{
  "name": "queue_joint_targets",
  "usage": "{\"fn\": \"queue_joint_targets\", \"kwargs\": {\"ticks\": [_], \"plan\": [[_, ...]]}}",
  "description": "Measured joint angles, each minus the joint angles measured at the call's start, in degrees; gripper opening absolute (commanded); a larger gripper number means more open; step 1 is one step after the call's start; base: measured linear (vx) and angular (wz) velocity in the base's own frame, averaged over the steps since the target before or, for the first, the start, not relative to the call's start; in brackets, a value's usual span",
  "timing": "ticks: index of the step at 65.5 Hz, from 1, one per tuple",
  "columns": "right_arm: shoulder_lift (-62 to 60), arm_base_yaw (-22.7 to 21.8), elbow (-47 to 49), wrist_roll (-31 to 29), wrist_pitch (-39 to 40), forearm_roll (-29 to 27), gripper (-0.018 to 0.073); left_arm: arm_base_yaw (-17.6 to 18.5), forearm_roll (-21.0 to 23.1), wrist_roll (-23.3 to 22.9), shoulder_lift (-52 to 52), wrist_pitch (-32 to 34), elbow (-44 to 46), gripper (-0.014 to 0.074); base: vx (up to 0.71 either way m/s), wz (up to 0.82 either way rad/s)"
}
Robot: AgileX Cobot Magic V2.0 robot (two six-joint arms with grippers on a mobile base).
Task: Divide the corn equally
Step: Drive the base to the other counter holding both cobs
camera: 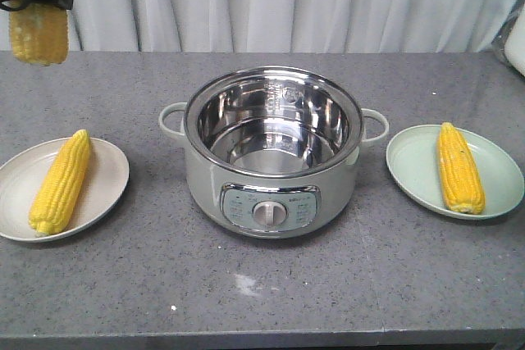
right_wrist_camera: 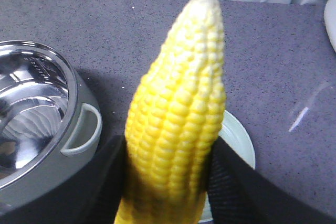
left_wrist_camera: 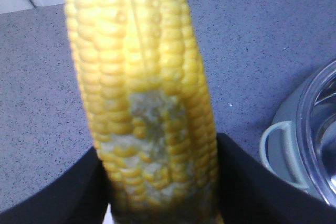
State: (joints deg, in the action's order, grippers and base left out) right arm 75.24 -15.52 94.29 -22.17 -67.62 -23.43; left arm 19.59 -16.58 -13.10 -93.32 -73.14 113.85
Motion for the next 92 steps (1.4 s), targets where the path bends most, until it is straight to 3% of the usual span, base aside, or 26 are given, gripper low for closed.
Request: {"fn": "queue_joint_targets", "kwargs": {"ticks": [92], "plan": [[0.0, 0.0, 0.0, 0.0, 0.0, 0.0, 0.0172, 0.0, 0.0, 0.0, 0.0, -0.04, 0.0, 0.0111, -0.05, -0.29]]}}
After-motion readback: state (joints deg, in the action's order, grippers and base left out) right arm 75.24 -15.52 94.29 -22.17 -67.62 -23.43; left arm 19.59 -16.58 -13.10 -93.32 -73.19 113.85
